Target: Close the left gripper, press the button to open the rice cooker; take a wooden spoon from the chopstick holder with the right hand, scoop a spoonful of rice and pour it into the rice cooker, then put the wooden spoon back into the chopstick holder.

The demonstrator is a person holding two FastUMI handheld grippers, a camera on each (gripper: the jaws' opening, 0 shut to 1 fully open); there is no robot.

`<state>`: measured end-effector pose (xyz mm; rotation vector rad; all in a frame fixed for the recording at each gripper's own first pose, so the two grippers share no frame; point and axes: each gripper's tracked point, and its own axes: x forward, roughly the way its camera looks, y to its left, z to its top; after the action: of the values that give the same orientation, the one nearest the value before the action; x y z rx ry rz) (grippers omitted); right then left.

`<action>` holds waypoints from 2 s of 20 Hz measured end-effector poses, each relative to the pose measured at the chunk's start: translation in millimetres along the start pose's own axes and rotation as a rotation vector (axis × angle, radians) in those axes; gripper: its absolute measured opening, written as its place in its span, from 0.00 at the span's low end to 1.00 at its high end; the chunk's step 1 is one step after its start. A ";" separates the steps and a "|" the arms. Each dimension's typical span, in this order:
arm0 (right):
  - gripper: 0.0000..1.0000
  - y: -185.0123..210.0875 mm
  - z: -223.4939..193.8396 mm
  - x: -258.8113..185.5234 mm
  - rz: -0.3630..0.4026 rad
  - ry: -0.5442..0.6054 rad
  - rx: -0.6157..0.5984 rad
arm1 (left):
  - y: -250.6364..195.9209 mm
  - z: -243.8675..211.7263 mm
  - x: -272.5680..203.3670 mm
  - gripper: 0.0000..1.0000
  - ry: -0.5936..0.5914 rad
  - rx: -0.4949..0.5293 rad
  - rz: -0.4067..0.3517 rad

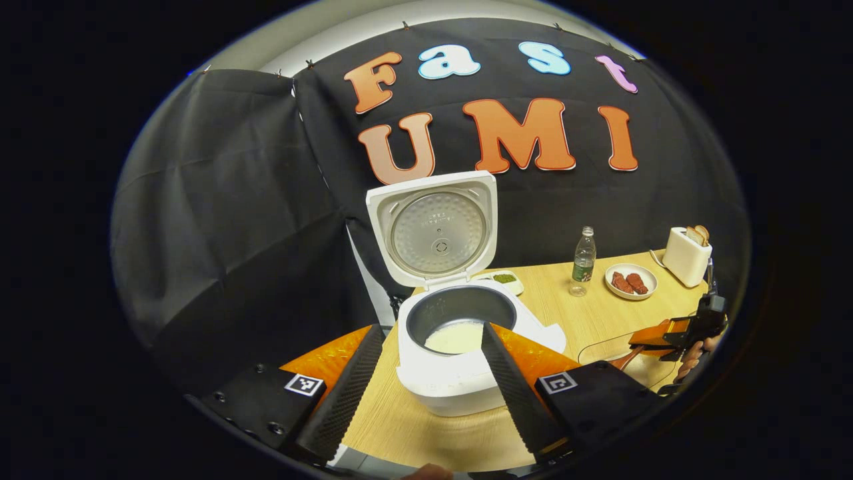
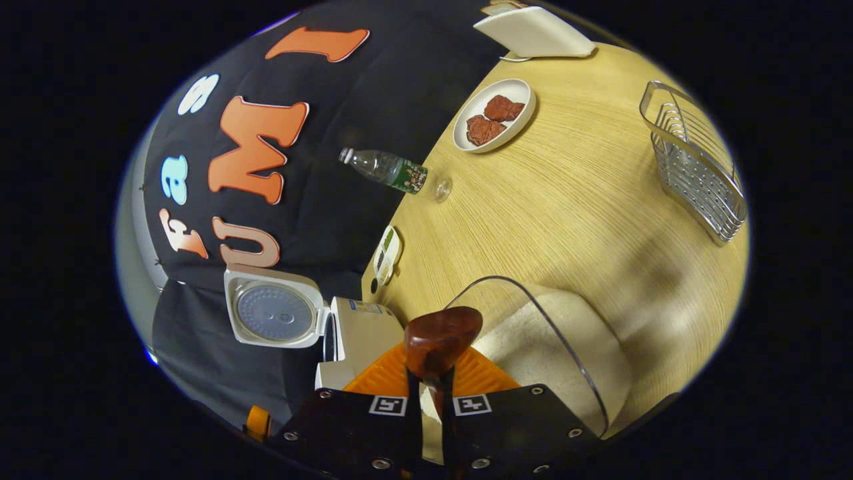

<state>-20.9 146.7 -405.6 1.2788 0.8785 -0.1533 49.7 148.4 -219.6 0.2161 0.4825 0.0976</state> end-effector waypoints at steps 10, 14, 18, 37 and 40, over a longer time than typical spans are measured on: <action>0.11 -0.5 45.9 -38.2 0.126 -0.044 0.180 | -14.9 13.2 -8.0 0.97 -0.030 0.001 -0.008; 0.11 17.9 60.5 -51.1 0.200 -0.047 0.306 | -21.5 18.3 -13.1 0.97 -0.050 -0.012 -0.005; 0.11 44.0 70.6 -57.6 0.268 -0.025 0.428 | -19.2 22.4 -19.9 1.00 -0.071 -0.043 0.011; 0.11 256.5 1.0 29.5 0.388 0.194 0.251 | 100.1 41.2 -96.0 0.97 -0.295 -0.193 0.270; 0.11 275.0 -15.5 59.1 0.361 0.200 0.195 | 122.3 24.0 -96.2 0.97 -0.267 -0.204 0.329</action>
<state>164.2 271.0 -233.5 1.6350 0.7996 0.1815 -29.0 249.2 -127.7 0.1045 0.1658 0.4316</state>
